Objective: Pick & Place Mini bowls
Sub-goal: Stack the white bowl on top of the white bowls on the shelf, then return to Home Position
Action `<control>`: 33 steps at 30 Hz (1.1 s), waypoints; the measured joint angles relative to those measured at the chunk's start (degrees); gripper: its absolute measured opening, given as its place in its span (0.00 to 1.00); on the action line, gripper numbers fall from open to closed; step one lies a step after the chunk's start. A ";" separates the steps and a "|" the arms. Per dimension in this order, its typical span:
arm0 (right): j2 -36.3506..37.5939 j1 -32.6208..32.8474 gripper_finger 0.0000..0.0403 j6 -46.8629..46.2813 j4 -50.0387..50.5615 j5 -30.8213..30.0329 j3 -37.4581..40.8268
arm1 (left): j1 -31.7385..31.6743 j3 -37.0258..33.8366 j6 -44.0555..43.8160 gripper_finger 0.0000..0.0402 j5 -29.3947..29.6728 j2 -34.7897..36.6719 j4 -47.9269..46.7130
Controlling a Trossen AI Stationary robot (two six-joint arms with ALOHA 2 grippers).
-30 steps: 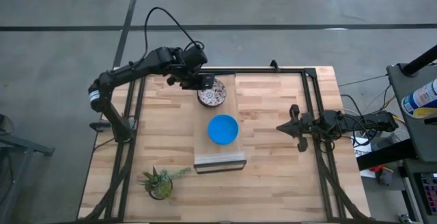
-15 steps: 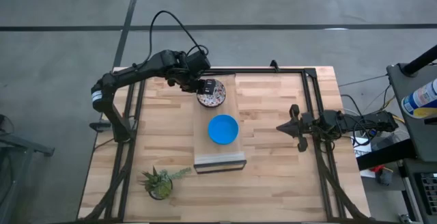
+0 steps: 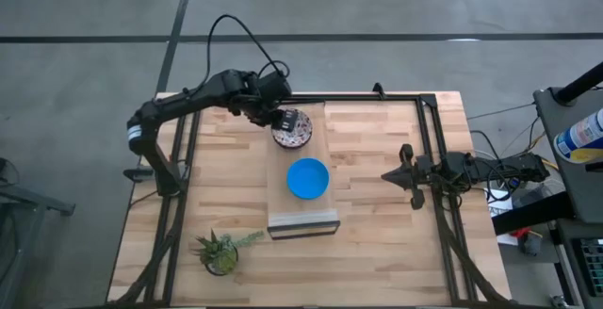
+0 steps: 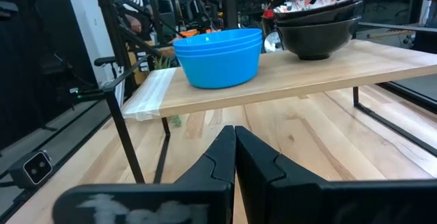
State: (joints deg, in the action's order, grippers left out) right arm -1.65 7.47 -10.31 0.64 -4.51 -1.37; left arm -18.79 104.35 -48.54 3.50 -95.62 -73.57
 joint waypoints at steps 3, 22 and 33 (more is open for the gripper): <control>0.00 0.01 0.02 0.00 0.00 0.00 0.00 | 0.01 0.77 0.85 0.37 0.96 -0.02 0.43; 0.00 0.02 0.02 0.00 -0.01 0.02 0.00 | 0.39 0.30 3.14 0.31 5.47 4.79 -8.60; 0.00 0.00 0.02 0.01 -0.01 0.01 0.00 | 8.03 -10.37 7.65 0.01 14.44 14.80 4.90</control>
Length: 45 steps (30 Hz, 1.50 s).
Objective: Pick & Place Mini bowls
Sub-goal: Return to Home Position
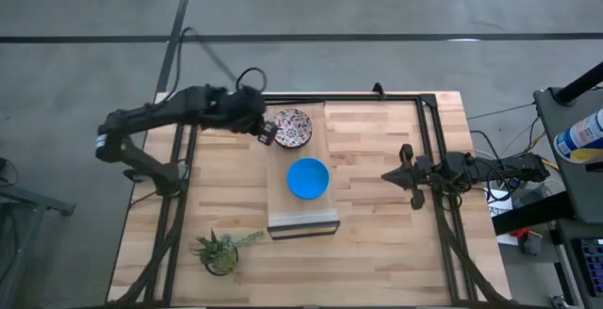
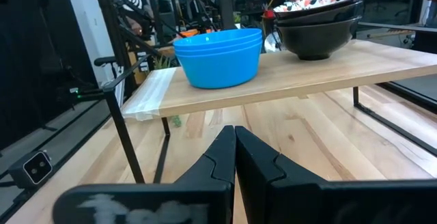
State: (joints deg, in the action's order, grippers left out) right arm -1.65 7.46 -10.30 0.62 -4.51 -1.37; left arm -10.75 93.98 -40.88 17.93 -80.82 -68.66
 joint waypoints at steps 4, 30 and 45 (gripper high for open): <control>0.00 0.02 0.02 -0.01 0.02 0.01 0.00 | 4.44 -9.34 3.36 0.00 2.29 8.78 11.51; 0.00 0.01 0.02 -0.01 0.01 0.01 0.00 | 21.39 -67.12 20.54 0.00 -4.39 53.15 55.12; 0.00 0.00 0.02 0.00 0.00 0.00 0.00 | 21.47 -81.24 24.17 0.00 -5.04 72.37 62.57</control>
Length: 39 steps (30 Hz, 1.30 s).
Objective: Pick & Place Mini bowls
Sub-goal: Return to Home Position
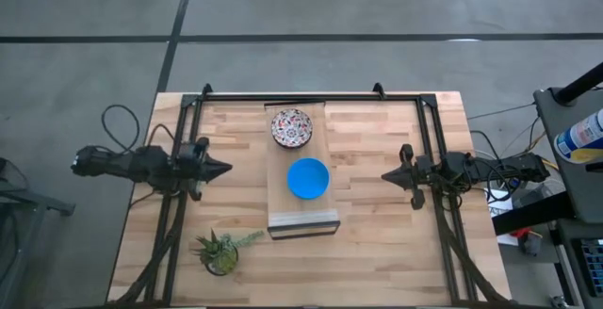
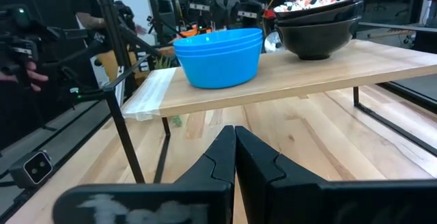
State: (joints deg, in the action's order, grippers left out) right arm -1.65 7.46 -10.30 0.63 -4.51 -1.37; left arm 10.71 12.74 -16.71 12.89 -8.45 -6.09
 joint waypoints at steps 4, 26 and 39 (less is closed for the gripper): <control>0.00 0.01 0.02 0.02 0.00 0.02 0.00 | 0.01 -2.38 1.98 0.00 -0.18 3.82 0.91; 0.00 0.02 0.02 0.00 0.00 0.02 0.02 | -0.12 -12.24 3.92 0.00 2.64 7.68 9.25; 0.00 0.02 0.02 0.00 0.00 0.00 0.00 | -0.12 -12.29 2.85 0.00 2.68 7.45 9.05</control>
